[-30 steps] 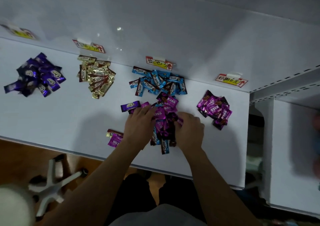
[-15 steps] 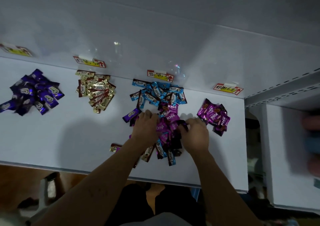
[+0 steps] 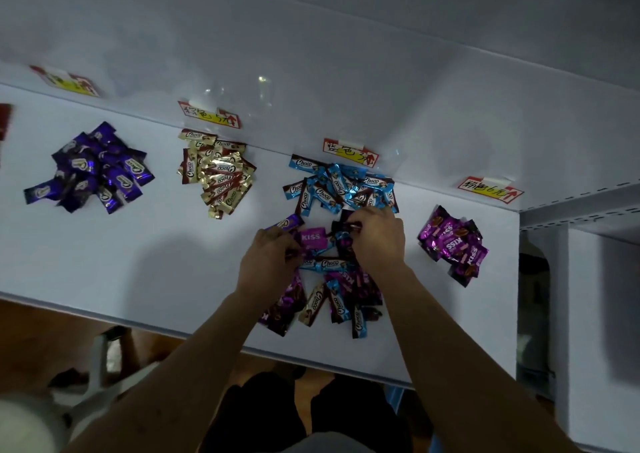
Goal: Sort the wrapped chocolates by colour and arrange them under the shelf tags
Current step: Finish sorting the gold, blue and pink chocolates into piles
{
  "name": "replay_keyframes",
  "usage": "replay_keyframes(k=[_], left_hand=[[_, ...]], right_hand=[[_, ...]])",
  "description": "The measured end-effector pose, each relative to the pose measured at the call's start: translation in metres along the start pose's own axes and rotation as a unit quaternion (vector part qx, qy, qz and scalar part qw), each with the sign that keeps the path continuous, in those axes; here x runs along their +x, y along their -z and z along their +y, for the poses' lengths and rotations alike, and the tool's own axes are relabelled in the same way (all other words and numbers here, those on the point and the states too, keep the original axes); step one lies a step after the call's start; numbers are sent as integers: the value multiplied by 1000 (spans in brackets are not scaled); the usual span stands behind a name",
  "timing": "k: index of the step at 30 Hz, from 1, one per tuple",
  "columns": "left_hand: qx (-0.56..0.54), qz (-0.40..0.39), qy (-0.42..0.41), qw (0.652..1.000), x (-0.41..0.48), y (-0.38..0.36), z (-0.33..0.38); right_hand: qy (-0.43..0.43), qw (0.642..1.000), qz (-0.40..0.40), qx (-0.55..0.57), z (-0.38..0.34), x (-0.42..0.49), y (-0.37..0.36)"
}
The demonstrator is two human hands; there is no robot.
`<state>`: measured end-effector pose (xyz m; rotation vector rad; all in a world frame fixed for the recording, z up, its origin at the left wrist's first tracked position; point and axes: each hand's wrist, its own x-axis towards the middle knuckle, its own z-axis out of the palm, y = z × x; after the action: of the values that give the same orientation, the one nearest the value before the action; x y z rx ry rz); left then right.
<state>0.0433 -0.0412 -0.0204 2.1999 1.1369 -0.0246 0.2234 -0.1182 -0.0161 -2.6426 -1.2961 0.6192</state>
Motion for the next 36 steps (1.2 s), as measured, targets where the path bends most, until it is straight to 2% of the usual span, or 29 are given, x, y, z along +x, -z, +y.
replay_keyframes(k=[4, 10, 13, 17, 19, 23, 25, 27, 30, 32, 34, 36], left_hand=[[33, 19, -50, 998, 2, -7, -4], [120, -37, -95, 988, 9, -4, -4], [175, -67, -113, 976, 17, 0, -2], [253, -58, -159, 953, 19, 3, 3], [213, -71, -154, 962, 19, 3, 5], [13, -57, -90, 994, 17, 12, 6], [-78, -41, -50, 995, 11, 18, 6], [-153, -32, 1, 988, 5, 23, 7], [-119, -36, 29, 992, -4, 25, 3], [-86, -53, 17, 995, -12, 25, -3], [-68, -77, 2, 995, -19, 26, -7], [-45, -97, -3, 994, -25, 29, -11]], right_hand=[[-18, 1000, 13, 2, 4, -1, -4], [-41, 999, -29, -1, 4, -2, -10], [-45, 999, -28, -5, 2, -1, -9], [-27, 999, 6, -41, 4, -8, -10], [-41, 999, 26, -18, 5, -10, -10], [-53, 997, -3, 52, 6, -6, -6], [-52, 994, -8, 99, 7, -7, -1], [-80, 977, 5, 195, 7, -13, 12], [-126, 923, 65, 359, 10, -30, 43], [-136, 902, 93, 399, 13, -42, 58], [-110, 934, 52, 336, 16, -48, 59], [-71, 973, -31, 216, 18, -49, 51]])
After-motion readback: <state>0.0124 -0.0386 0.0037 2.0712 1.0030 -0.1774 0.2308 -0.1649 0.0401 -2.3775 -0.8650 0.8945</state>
